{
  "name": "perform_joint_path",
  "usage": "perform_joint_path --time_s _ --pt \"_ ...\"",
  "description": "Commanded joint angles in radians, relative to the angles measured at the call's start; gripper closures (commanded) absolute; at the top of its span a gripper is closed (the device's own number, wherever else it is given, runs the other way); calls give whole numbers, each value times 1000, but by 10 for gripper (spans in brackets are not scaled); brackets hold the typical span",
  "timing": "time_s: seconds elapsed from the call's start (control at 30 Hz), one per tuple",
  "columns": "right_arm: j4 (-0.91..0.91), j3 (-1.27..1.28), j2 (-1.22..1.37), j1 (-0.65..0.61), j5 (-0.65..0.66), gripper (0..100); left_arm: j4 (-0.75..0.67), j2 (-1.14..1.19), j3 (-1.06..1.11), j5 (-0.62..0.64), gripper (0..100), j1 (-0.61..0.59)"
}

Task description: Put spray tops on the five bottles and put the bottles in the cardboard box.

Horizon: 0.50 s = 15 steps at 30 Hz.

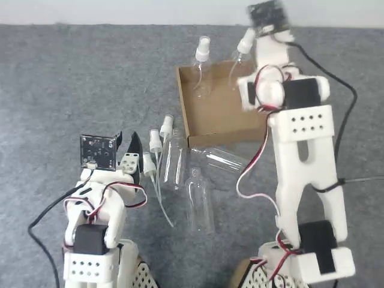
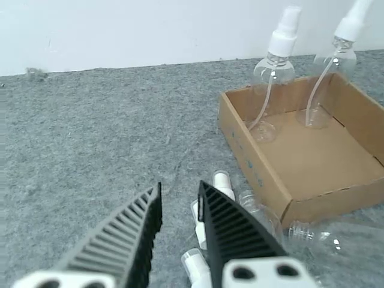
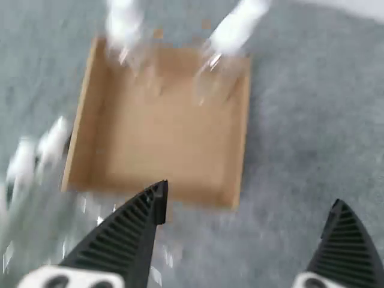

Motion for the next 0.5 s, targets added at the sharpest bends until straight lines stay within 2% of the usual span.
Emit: perform_joint_path --time_s 0.0,0.13,0.47 --pt "191 -57 -59 -110 256 645 -28 -12 -7 -3 910 -2" --pt "209 107 -36 -226 295 645 -28 -12 -7 -3 910 -2" --pt "-188 569 -39 -245 296 645 -26 -12 -7 -3 910 5"
